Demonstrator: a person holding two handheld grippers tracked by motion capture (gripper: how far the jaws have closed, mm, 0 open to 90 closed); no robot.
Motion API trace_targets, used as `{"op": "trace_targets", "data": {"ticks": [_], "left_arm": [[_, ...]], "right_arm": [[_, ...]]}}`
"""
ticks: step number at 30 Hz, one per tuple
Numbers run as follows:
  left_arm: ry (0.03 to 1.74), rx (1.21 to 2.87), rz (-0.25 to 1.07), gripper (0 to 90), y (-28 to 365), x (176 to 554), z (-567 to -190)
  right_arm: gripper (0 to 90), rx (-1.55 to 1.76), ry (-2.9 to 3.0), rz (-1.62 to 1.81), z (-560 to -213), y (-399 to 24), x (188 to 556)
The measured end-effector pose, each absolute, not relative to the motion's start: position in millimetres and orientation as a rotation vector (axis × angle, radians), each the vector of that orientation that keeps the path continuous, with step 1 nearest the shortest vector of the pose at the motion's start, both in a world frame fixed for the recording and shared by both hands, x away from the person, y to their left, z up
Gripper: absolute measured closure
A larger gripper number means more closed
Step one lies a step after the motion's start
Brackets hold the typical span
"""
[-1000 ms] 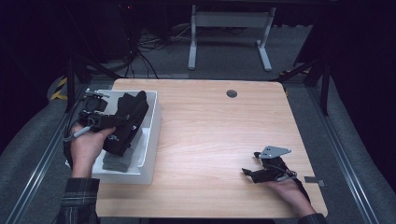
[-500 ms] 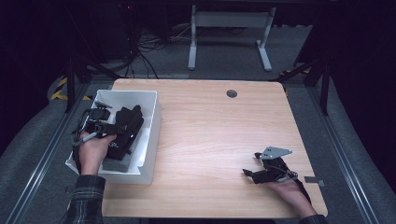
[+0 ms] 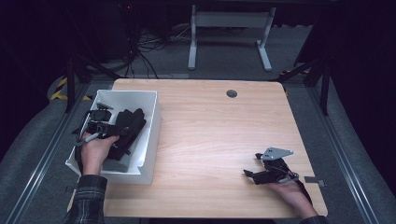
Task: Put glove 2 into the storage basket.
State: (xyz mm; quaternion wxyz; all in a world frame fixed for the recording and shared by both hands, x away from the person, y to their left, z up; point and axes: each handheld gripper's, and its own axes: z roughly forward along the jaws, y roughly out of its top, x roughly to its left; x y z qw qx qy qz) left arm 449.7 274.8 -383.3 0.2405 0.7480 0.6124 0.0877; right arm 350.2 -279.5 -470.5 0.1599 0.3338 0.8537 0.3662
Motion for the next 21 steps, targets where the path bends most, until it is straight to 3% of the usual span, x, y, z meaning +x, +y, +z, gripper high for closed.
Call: {"op": "trace_targets", "data": {"ticks": [8,21], "left_arm": [[1.649,2.023,0.306,26.0,273.2,446.3,-368.1],[1.498,1.996,0.335,18.5,257.1,429.8,-333.0]], "right_arm": [[16.3,0.957,2.439,1.049,-470.5,-279.4,350.3],[15.9,0.956,2.439,1.049,-470.6,-278.3,351.9]]}}
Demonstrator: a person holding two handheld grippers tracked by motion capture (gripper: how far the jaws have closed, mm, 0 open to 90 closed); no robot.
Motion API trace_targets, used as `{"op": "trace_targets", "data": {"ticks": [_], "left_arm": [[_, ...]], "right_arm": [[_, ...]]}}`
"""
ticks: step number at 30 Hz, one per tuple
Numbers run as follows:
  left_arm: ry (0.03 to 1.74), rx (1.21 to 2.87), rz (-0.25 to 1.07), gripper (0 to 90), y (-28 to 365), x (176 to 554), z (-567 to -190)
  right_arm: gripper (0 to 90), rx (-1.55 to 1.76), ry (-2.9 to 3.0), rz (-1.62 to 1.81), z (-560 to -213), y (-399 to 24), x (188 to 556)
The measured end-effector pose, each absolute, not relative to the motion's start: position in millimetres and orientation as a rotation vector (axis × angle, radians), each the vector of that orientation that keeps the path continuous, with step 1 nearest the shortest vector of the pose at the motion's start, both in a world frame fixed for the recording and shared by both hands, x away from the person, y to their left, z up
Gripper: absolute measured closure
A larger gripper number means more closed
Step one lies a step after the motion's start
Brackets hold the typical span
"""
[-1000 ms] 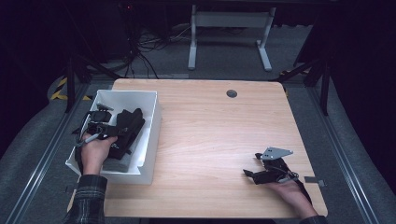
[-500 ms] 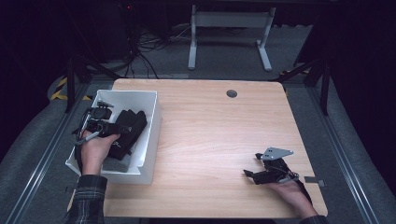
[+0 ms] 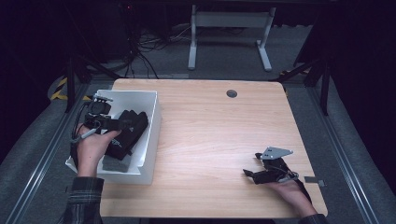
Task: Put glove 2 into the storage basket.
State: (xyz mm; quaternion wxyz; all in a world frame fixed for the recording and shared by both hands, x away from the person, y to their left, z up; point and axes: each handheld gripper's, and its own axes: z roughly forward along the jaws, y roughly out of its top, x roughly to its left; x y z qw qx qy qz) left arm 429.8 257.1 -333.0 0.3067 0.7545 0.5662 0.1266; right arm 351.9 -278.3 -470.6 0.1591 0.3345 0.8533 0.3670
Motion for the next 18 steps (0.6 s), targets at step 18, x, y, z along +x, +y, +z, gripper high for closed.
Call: {"op": "trace_targets", "data": {"ticks": [18], "left_arm": [[1.185,2.02,0.235,17.2,184.9,417.1,-311.7]], "right_arm": [[15.8,0.956,2.442,1.046,-470.4,-278.2,352.2]]}}
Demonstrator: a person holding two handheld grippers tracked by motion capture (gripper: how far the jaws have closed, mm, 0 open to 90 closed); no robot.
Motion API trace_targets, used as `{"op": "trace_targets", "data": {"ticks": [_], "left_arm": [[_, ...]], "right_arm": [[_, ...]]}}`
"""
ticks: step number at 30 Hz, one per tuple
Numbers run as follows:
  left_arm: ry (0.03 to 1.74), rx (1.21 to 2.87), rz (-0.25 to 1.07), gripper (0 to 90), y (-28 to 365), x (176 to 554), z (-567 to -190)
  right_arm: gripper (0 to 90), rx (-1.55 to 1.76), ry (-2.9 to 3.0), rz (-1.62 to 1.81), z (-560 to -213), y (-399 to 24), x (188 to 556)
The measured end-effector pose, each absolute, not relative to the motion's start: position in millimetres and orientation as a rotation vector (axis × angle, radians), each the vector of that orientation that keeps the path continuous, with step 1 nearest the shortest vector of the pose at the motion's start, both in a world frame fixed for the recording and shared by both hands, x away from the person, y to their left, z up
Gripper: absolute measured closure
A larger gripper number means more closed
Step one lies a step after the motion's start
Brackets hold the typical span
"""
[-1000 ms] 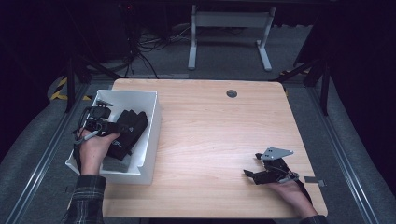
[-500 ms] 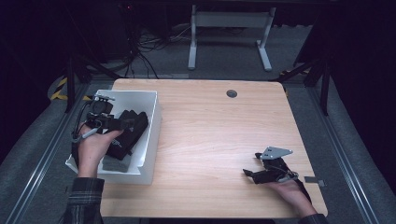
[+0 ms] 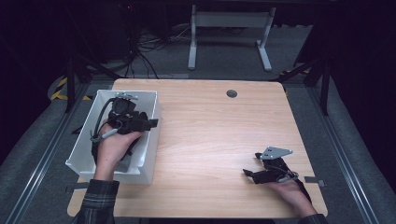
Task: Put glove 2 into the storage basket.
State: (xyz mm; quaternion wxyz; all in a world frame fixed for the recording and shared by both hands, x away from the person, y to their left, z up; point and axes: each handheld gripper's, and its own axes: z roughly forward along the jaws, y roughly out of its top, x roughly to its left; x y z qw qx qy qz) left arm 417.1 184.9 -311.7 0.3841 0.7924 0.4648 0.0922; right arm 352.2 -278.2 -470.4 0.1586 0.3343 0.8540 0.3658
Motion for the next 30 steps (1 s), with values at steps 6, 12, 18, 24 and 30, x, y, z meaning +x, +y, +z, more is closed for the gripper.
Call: {"op": "trace_targets", "data": {"ticks": [6,12,18,24,30], "left_arm": [[1.097,2.047,0.205,17.2,152.7,415.9,-313.2],[1.026,2.083,0.186,17.3,122.4,412.9,-318.7],[0.975,2.114,0.151,17.3,98.8,409.3,-327.5],[0.924,2.13,0.129,17.3,74.6,402.8,-342.5],[0.886,2.159,0.12,17.4,56.4,396.3,-364.0]], "right_arm": [[15.8,0.955,2.441,1.048,-470.5,-278.2,351.8],[15.8,0.956,2.442,1.047,-470.5,-278.3,351.4],[15.9,0.957,2.442,1.047,-470.5,-278.3,351.4],[15.8,0.956,2.442,1.048,-470.5,-278.3,351.4],[15.8,0.953,2.444,1.048,-470.4,-278.5,351.3]]}}
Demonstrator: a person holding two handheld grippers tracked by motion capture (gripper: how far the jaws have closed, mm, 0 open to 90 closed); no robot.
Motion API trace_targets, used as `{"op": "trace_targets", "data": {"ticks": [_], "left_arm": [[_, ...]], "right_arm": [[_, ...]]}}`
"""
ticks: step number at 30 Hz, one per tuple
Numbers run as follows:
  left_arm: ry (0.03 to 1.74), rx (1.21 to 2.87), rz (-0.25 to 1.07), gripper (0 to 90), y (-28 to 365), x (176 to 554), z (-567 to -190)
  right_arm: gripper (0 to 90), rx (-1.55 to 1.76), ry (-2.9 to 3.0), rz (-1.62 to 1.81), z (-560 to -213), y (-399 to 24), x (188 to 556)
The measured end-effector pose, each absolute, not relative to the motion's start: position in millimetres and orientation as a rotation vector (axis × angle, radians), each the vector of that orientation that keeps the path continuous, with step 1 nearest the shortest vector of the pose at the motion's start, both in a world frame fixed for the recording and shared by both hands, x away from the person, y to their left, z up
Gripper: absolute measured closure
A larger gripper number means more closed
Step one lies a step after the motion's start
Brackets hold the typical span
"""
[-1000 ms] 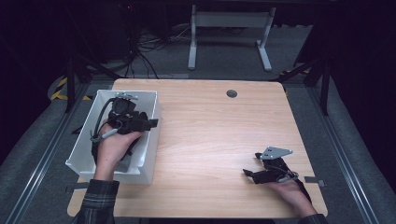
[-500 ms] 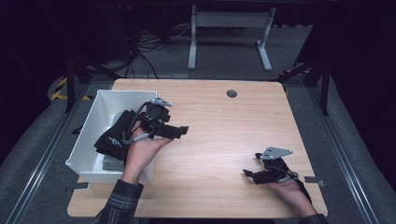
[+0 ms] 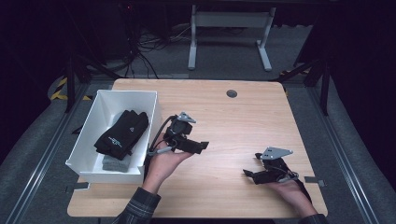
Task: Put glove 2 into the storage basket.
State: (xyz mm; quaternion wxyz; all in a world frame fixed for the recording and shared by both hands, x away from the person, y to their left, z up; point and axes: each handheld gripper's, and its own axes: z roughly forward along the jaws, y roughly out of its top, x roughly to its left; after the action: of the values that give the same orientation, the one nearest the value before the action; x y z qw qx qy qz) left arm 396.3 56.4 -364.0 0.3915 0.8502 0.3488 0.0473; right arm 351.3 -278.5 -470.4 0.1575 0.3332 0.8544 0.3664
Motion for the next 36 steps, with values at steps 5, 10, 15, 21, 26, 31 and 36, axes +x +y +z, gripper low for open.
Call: {"op": "trace_targets", "data": {"ticks": [5,10,15,21,26,31,36], "left_arm": [[0.859,2.19,0.112,17.2,46.1,390.4,-385.2],[0.834,2.212,0.142,16.9,41.4,385.3,-403.5],[0.825,2.254,0.17,16.1,37.3,381.7,-426.0],[0.798,2.28,0.209,14.6,35.2,378.0,-443.9],[0.779,2.302,0.199,14.2,35.6,375.9,-454.6],[0.779,2.344,0.219,13.1,32.7,374.1,-461.5],[0.785,2.369,0.218,13.1,31.1,373.7,-463.3]], "right_arm": [[15.8,0.953,2.444,1.048,-470.4,-278.5,351.4],[15.8,0.953,2.444,1.048,-470.4,-278.5,351.4],[15.8,0.953,2.444,1.048,-470.4,-278.5,351.4],[15.8,0.953,2.444,1.048,-470.5,-278.5,351.4],[15.8,0.953,2.444,1.049,-470.5,-278.5,351.4],[15.8,0.953,2.444,1.049,-470.5,-278.5,351.3],[15.8,0.953,2.444,1.048,-470.5,-278.5,351.3]]}}
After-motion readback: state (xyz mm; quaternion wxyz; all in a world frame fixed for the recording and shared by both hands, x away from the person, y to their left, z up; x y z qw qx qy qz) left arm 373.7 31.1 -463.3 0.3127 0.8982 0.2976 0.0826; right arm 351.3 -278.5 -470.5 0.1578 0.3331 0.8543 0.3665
